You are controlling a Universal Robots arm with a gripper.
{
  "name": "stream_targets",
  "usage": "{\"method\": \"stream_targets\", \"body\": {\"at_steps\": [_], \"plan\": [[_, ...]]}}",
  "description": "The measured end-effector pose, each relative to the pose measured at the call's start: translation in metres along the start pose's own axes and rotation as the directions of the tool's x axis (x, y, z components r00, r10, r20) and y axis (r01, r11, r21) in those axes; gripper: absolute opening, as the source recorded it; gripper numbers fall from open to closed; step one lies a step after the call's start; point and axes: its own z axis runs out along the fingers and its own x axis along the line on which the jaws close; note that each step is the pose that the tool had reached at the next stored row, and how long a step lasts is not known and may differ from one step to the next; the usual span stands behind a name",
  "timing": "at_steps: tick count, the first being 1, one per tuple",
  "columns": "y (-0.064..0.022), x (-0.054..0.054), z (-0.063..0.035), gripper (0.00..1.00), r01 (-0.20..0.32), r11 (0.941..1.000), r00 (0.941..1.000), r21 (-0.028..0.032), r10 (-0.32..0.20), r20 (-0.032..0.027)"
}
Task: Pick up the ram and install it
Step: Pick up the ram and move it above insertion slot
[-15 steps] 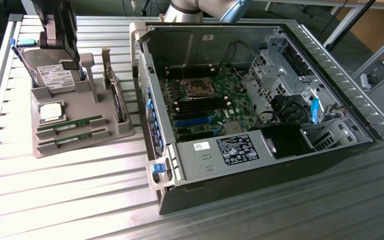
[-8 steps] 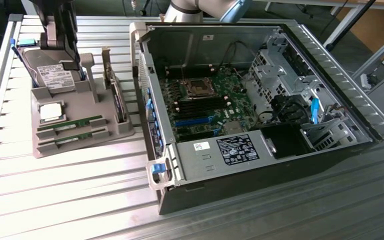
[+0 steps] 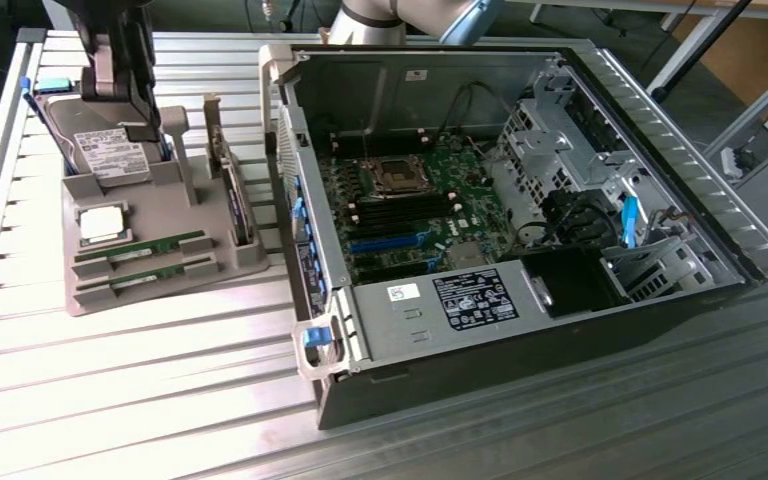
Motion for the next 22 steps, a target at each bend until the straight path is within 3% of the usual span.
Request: {"method": "stream_targets", "body": {"at_steps": [22], "plan": [[-0.0002, 0.0003, 0.0064, 0.22, 0.0, 1.0, 1.0, 0.0, 0.0, 0.0]]}}
